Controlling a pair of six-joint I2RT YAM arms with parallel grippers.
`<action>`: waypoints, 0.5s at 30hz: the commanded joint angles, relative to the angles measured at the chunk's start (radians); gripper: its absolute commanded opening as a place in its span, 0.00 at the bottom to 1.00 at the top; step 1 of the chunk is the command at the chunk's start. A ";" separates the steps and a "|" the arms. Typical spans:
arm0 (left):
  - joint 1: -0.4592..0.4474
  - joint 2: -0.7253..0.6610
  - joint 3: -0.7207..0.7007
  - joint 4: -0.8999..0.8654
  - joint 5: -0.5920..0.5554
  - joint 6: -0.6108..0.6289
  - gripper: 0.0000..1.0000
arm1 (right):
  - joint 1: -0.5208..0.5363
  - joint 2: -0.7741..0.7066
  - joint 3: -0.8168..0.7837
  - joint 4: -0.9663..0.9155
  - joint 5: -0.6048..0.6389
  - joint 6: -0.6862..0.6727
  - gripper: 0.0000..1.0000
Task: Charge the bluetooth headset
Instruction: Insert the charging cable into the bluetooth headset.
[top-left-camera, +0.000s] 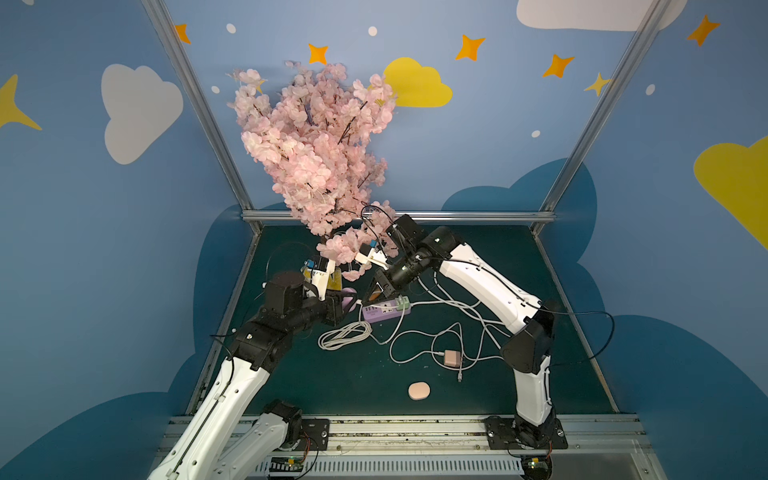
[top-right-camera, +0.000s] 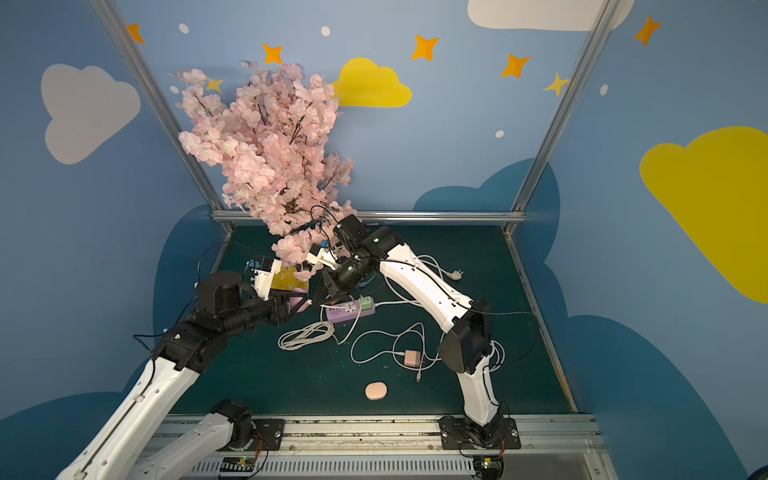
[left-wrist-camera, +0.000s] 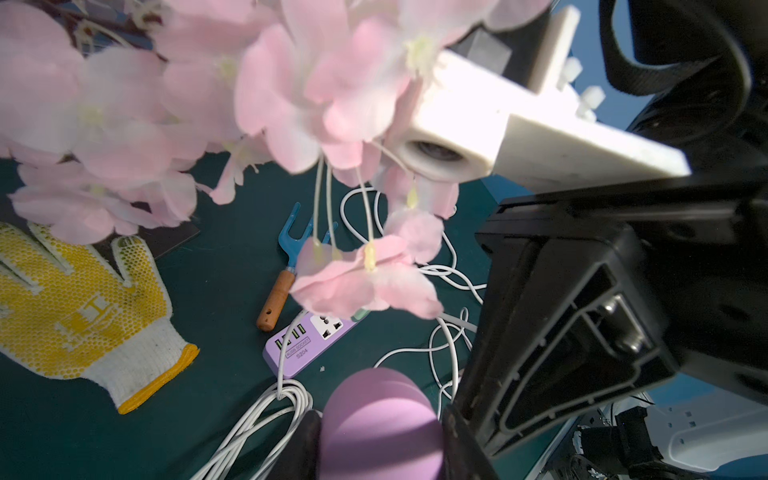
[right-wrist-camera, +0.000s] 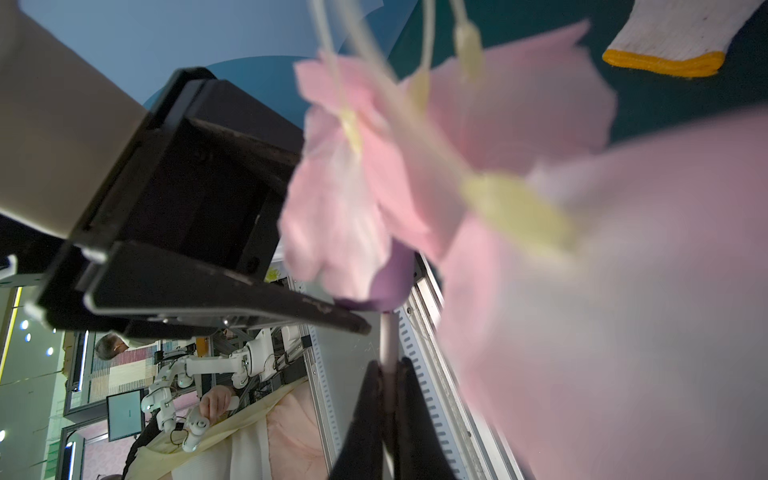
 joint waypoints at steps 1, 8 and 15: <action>-0.075 -0.005 0.033 0.006 0.283 -0.023 0.03 | 0.015 0.015 0.029 0.184 0.010 -0.033 0.00; -0.079 -0.014 0.006 0.117 0.265 -0.113 0.03 | 0.031 -0.139 -0.238 0.479 0.138 0.088 0.00; -0.083 -0.014 0.027 0.141 0.271 -0.145 0.03 | 0.041 -0.218 -0.473 0.797 0.218 0.223 0.00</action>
